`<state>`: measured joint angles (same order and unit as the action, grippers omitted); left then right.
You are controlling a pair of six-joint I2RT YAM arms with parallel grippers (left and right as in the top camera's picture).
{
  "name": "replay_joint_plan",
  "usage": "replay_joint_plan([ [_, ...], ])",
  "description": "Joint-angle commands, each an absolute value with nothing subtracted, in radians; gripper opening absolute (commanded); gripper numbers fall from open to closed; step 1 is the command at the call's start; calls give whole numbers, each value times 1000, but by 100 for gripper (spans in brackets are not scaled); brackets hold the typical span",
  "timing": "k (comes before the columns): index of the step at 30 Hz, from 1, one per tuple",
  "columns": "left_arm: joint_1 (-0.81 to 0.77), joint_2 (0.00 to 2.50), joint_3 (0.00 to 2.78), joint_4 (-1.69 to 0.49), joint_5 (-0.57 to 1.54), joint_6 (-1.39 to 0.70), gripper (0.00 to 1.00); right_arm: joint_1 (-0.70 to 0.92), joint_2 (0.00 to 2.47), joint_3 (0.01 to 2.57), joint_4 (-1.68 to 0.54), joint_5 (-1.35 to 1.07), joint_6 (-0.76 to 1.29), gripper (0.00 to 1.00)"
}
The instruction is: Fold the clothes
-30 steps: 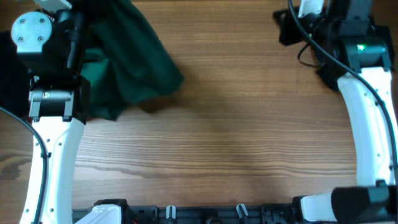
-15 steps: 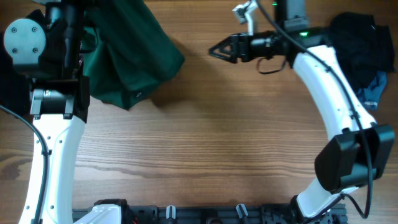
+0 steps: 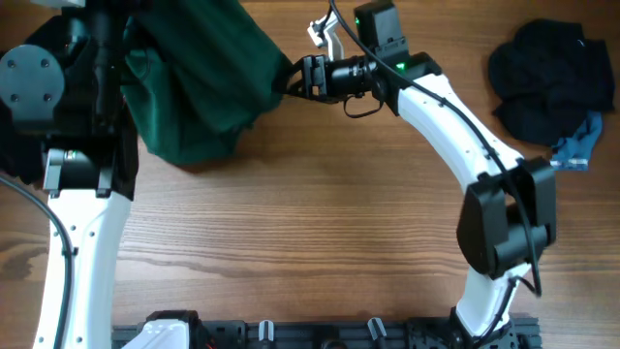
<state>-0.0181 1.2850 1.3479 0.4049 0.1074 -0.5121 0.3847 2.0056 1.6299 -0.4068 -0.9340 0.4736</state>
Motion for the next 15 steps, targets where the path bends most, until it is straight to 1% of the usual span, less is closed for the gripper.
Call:
replay_joint_plan([
  [1,-20,1232,1369,401,84,-475,4,384,2044,1627,-371,-912,500,66],
  [6,-20,1230,1369,366,84,-476,4,385,2052,1627,-274,-910,528,70],
  [8,-20,1230,1369,342,84,-476,4,387,2052,1627,-214,-910,568,71],
  [11,-21,1230,1369,331,85,-476,4,393,2054,1627,-97,-909,641,76],
  [15,-20,1230,1369,330,85,-476,4,421,2069,1627,-72,-909,655,76],
])
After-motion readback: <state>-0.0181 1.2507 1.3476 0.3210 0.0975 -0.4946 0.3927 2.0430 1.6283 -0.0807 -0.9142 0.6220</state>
